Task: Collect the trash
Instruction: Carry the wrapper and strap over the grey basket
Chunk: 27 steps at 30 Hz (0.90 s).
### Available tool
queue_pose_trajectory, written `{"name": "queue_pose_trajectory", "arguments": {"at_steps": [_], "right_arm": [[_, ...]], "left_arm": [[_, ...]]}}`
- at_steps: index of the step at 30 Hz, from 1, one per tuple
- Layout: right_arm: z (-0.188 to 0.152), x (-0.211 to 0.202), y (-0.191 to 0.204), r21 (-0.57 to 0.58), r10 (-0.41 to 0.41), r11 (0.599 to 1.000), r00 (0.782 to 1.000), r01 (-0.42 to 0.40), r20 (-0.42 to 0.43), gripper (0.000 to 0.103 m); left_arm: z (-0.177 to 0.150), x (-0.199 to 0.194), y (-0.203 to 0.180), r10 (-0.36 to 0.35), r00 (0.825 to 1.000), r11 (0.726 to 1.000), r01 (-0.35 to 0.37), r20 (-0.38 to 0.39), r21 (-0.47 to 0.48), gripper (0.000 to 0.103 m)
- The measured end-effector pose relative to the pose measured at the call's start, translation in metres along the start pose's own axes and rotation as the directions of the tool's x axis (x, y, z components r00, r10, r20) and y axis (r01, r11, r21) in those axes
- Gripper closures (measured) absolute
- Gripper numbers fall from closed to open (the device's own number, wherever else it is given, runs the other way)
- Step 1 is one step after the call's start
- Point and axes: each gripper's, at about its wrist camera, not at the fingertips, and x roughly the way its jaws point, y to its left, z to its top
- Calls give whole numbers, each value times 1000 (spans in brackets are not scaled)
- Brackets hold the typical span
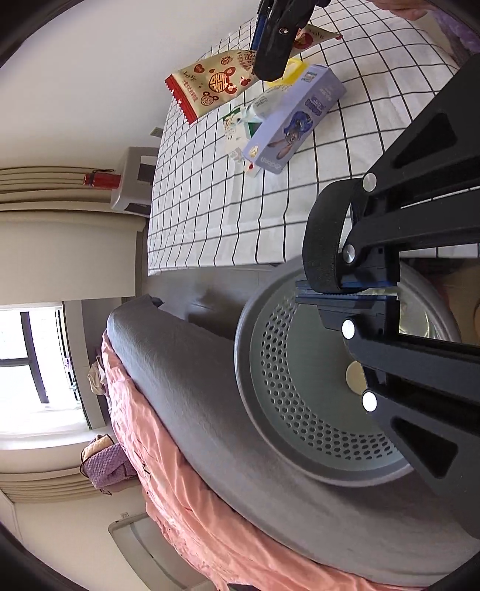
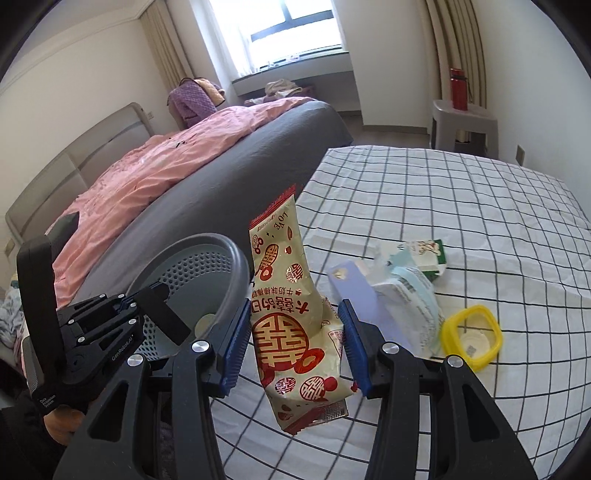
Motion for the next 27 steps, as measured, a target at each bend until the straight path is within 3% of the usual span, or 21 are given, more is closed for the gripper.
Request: {"name": "queue_pose_trajectory", "arguments": {"at_steps": [13, 20, 27], "right_arm": [[22, 58, 84, -105, 139, 984, 989, -144, -52, 56], [20, 89, 101, -138, 183, 971, 977, -198, -114, 56], [13, 115, 103, -129, 196, 967, 965, -220, -173, 56]], "left_arm": [[-10, -4, 80, 99, 995, 989, -101, -17, -104, 100], [-24, 24, 111, 148, 984, 971, -163, -95, -177, 100], [-25, 38, 128, 147, 980, 956, -175, -134, -233, 100]]}}
